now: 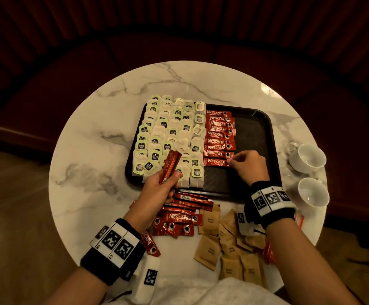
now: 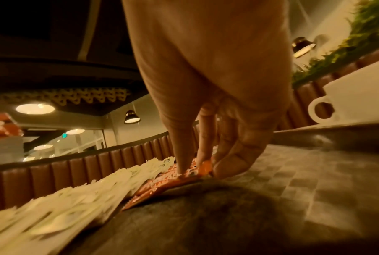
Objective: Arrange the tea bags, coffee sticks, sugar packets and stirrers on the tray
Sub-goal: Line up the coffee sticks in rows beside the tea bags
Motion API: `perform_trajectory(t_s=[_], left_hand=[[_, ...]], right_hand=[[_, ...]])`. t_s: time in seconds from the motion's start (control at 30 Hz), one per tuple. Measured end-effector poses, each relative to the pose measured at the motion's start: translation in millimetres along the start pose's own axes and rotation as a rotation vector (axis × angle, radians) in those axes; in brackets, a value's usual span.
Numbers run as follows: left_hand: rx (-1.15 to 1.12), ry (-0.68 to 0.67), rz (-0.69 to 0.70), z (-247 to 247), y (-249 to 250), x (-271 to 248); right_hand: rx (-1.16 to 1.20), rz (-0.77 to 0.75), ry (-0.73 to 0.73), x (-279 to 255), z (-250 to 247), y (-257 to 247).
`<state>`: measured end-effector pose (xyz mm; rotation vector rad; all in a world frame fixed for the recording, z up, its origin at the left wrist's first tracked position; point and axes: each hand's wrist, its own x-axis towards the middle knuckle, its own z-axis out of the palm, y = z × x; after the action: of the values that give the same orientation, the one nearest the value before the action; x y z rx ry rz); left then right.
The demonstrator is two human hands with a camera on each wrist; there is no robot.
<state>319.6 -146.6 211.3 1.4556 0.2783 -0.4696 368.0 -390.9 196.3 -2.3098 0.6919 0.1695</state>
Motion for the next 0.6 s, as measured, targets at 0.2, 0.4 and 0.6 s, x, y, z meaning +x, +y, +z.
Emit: perform_trajectory(t_s=[0.2, 0.4, 0.6], left_hand=[[0.008, 0.002, -0.002, -5, 1, 0], [0.007, -0.004, -0.002, -2, -1, -1], [0.021, 0.015, -0.004, -6, -2, -1]], right_hand=[[-0.161, -0.206, -0.045, -3, 2, 2], [-0.256, -0.251, -0.087, -3, 13, -8], [-0.173, -0.276, -0.109, 7, -3, -23]])
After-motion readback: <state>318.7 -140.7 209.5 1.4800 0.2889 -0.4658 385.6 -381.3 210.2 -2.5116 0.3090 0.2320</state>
